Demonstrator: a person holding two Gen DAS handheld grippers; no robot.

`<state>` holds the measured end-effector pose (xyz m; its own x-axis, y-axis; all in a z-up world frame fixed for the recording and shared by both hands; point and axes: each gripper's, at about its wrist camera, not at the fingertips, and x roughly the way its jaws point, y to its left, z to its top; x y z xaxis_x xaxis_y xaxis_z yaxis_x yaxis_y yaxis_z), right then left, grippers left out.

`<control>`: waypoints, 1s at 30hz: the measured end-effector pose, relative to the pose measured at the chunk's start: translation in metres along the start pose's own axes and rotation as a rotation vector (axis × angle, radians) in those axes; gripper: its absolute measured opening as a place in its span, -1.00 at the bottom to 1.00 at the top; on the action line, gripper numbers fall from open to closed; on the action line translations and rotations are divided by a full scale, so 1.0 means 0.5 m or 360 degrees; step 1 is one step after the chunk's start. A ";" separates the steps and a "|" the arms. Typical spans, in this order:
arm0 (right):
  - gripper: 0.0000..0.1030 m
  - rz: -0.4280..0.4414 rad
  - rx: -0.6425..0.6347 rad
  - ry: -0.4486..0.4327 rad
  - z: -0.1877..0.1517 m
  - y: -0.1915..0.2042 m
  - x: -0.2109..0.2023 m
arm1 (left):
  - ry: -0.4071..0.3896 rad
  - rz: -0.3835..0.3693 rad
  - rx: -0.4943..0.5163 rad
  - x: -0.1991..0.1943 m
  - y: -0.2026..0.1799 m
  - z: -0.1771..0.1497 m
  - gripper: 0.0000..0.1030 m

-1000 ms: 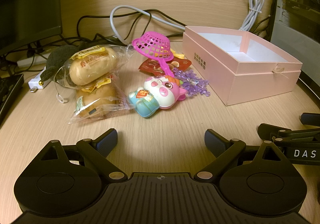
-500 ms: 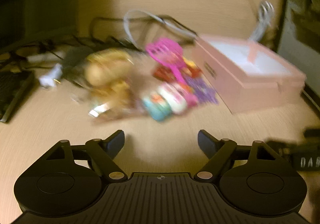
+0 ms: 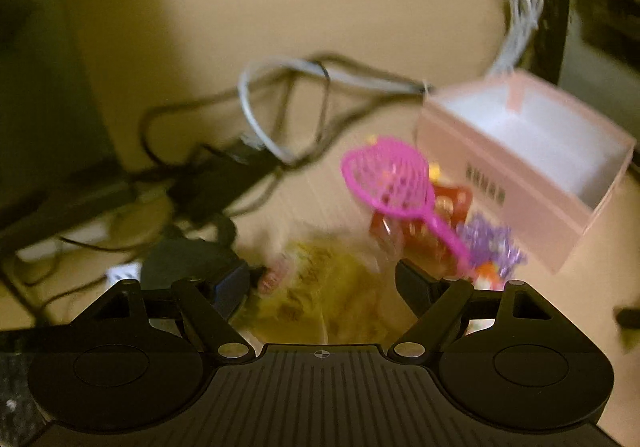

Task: Organize objects
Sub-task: 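Grasp the yellow bread bag with the left tool while the right tool grasps the black plush toy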

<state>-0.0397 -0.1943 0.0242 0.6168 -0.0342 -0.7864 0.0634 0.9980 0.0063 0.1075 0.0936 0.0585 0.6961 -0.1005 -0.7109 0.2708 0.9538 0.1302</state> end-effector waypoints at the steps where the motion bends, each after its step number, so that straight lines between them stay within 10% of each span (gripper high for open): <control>1: 1.00 0.0001 0.0001 0.0026 0.002 0.000 -0.002 | 0.0023 -0.0012 0.0012 0.012 0.003 -0.003 0.63; 4: 1.00 -0.0023 0.0047 0.0008 0.000 0.006 -0.026 | -0.0060 -0.0026 -0.0019 -0.002 0.021 -0.017 0.14; 7: 1.00 -0.0058 -0.0027 -0.0062 0.009 0.039 -0.052 | -0.0207 -0.0190 -0.0144 -0.067 0.057 -0.033 0.10; 12: 1.00 0.0036 -0.0302 -0.0169 0.063 0.178 -0.066 | -0.0311 -0.0137 -0.0434 -0.197 0.117 -0.108 0.09; 21: 1.00 0.0396 -0.0747 -0.0313 0.201 0.570 0.038 | -0.0070 0.0054 -0.0753 -0.301 0.226 -0.300 0.08; 27: 0.98 0.0288 -0.0775 -0.0175 0.255 0.707 0.158 | -0.0076 0.0062 -0.0852 -0.327 0.299 -0.335 0.08; 30: 0.31 0.0266 -0.0774 -0.0064 0.267 0.717 0.180 | -0.0087 0.0043 -0.0851 -0.326 0.308 -0.336 0.08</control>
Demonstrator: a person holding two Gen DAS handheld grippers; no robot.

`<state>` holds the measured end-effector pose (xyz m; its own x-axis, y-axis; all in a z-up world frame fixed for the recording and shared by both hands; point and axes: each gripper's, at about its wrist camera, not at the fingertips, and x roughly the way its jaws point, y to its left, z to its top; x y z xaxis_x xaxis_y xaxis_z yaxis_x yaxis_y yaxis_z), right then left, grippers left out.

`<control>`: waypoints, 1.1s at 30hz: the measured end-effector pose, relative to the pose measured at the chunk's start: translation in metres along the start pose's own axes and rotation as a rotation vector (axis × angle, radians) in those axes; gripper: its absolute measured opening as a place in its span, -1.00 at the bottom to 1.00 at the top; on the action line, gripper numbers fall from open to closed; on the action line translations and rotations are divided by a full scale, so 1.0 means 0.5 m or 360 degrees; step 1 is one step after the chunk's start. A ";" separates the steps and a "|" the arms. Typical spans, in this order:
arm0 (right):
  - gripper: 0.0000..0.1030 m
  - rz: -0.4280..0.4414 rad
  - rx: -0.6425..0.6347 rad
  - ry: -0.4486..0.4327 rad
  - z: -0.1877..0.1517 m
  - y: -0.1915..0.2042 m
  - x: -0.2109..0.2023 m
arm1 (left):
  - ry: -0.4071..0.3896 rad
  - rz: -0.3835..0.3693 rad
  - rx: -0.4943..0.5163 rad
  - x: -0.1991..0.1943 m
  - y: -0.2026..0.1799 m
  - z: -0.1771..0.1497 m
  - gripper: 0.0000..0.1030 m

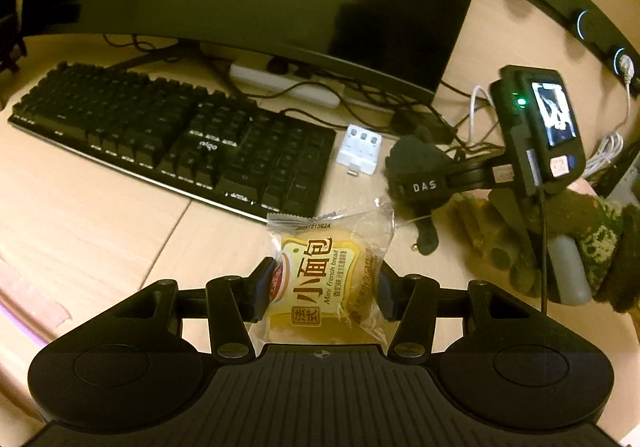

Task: Organize objects
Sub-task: 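Grasp the yellow bread bag with the left tool while the right tool grasps the black plush toy, then carry the bread bag and plush toy over the pink box and release both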

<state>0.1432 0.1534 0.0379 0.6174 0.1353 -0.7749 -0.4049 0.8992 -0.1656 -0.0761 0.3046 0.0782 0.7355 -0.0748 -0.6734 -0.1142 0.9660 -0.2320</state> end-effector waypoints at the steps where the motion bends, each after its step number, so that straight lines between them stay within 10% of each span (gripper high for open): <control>1: 0.31 0.0004 0.0009 0.0015 -0.002 -0.001 -0.006 | 0.0003 -0.0005 0.0004 0.000 0.005 -0.001 0.08; 7: 0.30 0.0196 0.0060 -0.0121 -0.054 -0.003 -0.193 | -0.0012 -0.0072 0.0074 0.006 -0.026 0.008 0.08; 22: 0.30 -0.0149 0.0378 -0.0185 -0.414 -0.230 -0.491 | 0.0232 -0.0484 0.0359 0.066 -0.411 -0.016 0.08; 33: 0.30 -0.0205 0.0663 -0.0329 -0.561 -0.347 -0.515 | -0.0131 -0.0678 0.0372 0.175 -0.742 0.112 0.13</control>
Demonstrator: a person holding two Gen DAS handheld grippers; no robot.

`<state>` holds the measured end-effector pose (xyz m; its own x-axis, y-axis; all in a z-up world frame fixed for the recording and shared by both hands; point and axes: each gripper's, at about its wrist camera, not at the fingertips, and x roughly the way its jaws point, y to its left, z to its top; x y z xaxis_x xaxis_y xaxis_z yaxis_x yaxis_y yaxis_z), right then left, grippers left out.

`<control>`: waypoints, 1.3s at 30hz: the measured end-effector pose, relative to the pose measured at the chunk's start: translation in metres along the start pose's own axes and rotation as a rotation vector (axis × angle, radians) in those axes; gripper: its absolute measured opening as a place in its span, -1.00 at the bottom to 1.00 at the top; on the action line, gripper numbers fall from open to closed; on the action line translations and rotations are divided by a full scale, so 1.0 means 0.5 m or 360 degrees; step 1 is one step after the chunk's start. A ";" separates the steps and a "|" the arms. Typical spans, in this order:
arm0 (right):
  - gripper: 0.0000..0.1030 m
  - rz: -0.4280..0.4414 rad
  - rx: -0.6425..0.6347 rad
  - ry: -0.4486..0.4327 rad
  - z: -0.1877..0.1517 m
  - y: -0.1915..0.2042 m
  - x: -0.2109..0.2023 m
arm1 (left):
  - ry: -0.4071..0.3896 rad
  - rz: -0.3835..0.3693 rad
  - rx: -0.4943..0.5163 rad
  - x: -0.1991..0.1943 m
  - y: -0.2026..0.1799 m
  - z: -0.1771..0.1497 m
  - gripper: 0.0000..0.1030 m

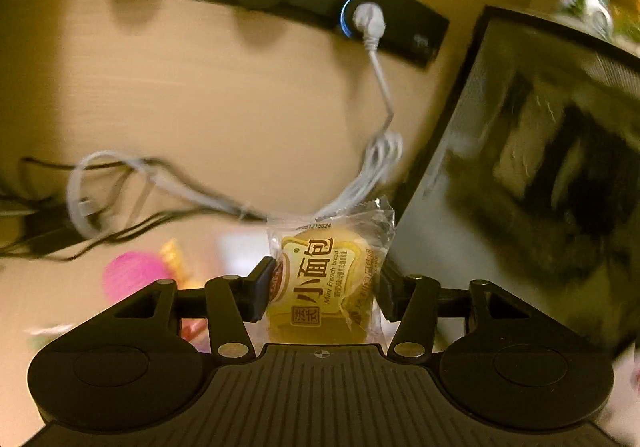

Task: Organize objects
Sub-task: 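Carry the bread bag and plush toy over the pink box and release both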

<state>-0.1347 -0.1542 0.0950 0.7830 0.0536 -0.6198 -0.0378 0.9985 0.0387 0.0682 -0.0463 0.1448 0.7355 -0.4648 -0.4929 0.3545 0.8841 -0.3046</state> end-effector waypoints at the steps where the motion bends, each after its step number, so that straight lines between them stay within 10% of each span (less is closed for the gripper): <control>1: 0.30 0.0005 0.0008 -0.0001 -0.001 -0.001 0.005 | 0.0033 0.0038 0.0010 0.038 -0.006 0.006 0.11; 4: 0.30 -0.0004 0.0016 -0.0014 0.001 -0.010 0.006 | 0.0159 0.0125 0.0024 0.133 -0.007 0.004 0.09; 11: 0.30 -0.0019 0.0086 -0.0066 0.055 -0.047 0.013 | -0.0026 0.0225 -0.0189 0.101 0.038 -0.010 0.09; 19: 0.33 0.0038 0.0199 -0.0397 0.282 -0.069 0.060 | 0.0175 0.0327 -0.0209 0.030 0.065 -0.125 0.08; 23: 0.71 0.0099 0.0296 -0.0414 0.363 -0.089 0.114 | 0.0243 0.0307 -0.0251 -0.006 0.088 -0.159 0.08; 39: 0.72 -0.0086 0.0009 0.0214 0.068 0.015 0.175 | 0.0092 0.0739 -0.0176 -0.185 0.313 -0.206 0.08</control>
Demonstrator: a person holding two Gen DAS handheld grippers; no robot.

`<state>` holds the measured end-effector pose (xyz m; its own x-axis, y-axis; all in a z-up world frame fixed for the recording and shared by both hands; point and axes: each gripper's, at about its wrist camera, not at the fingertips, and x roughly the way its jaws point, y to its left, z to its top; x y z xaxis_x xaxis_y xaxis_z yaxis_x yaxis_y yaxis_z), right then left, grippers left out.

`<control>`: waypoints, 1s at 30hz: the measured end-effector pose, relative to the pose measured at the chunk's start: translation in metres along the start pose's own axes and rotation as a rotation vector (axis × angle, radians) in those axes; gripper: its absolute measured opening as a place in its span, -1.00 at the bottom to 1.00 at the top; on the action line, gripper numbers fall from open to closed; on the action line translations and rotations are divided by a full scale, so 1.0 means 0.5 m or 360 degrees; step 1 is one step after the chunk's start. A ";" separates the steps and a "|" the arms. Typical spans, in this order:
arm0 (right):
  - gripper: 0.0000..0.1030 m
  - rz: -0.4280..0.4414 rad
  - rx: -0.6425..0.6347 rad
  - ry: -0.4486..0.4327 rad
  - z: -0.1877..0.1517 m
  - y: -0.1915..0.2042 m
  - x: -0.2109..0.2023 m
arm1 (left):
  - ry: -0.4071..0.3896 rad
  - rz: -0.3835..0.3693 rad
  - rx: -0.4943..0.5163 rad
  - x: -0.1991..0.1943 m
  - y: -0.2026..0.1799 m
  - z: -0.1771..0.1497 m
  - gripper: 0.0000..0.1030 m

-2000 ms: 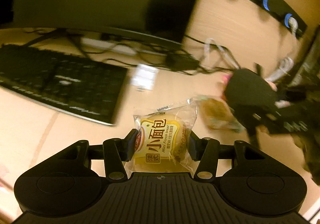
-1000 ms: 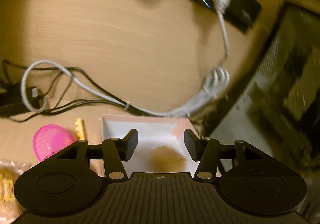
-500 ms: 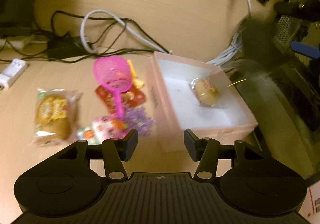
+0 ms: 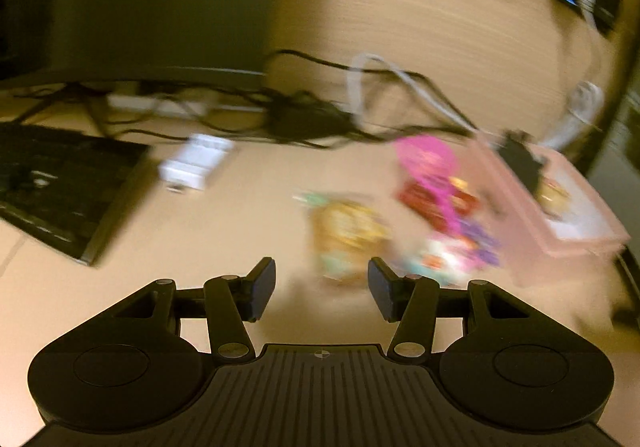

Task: Organize objects
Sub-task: 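Grasp the white battery holder with the left tool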

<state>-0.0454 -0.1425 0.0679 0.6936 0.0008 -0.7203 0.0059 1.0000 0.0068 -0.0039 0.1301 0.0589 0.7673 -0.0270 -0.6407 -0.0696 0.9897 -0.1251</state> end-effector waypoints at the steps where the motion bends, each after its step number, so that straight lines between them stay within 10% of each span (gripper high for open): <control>1: 0.73 0.0002 0.0002 0.0017 -0.004 0.007 0.000 | -0.0009 0.0034 -0.0002 0.005 0.023 0.011 0.08; 8: 0.88 -0.0036 -0.0053 0.0016 0.012 0.083 -0.001 | -0.0049 0.0164 0.0077 0.053 0.126 0.100 0.08; 19: 0.97 -0.0067 -0.0169 0.0077 0.022 0.196 -0.016 | 0.0260 0.0195 0.0407 0.281 0.161 0.209 0.09; 30: 1.00 -0.0100 -0.0071 0.0107 -0.006 0.169 -0.031 | 0.0326 0.0218 0.0332 0.326 0.176 0.229 0.08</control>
<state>-0.0579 -0.0580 0.0774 0.6431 -0.0630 -0.7632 0.0150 0.9975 -0.0696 0.1881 0.2291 0.0300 0.6139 0.1014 -0.7828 -0.0146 0.9930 0.1171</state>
